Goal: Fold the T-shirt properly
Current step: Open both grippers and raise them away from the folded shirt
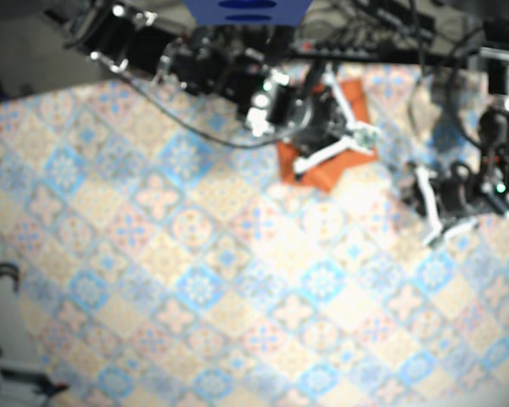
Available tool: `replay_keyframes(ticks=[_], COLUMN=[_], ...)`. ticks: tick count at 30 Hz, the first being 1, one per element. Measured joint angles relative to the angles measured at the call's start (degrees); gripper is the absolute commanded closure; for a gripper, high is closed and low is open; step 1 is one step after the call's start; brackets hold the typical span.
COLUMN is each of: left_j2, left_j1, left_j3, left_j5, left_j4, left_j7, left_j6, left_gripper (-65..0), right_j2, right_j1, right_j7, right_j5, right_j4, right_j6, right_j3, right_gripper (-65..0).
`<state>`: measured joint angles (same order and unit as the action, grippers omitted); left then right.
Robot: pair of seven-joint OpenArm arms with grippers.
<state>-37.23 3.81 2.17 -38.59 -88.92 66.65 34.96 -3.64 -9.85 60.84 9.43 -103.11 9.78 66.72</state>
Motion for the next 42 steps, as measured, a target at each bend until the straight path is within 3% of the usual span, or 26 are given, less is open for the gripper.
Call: replay_keyframes(ticks=[13,23,30,36,42], left_j2=[0.1,0.1,0.1,-0.3,-5.6], left_j1=[0.0,0.0,0.0,-0.4,-5.3], left_j3=[-2.6,-2.6,-2.6,-2.6,-2.9], left_j5=[0.0,0.3,0.2,0.1,0.4], left_j4=[0.0,0.0,0.0,0.0,-2.3], left_j7=[0.0,0.0,0.0,0.0,0.1], left_j6=[0.0,0.0,0.0,0.0,0.0], left_gripper=[-21.6,-21.6,-21.6,-21.6,-21.6], right_j2=[0.0,0.0,0.1,-0.2,-3.2], right_j1=[-0.4,-0.3,-0.3,0.2,0.8], right_j7=[-0.2,-0.2,-0.7,0.0,1.2], right_j5=[0.0,0.0,0.1,5.8,5.6], right_j4=[0.0,-0.1,1.2,5.7,5.6], right_j6=[0.0,0.0,0.0,0.0,-0.2], right_j3=[1.6,1.2,-7.7,-15.6,-16.9], right_gripper=[-23.3,-23.7,-24.0,-30.7,-32.2])
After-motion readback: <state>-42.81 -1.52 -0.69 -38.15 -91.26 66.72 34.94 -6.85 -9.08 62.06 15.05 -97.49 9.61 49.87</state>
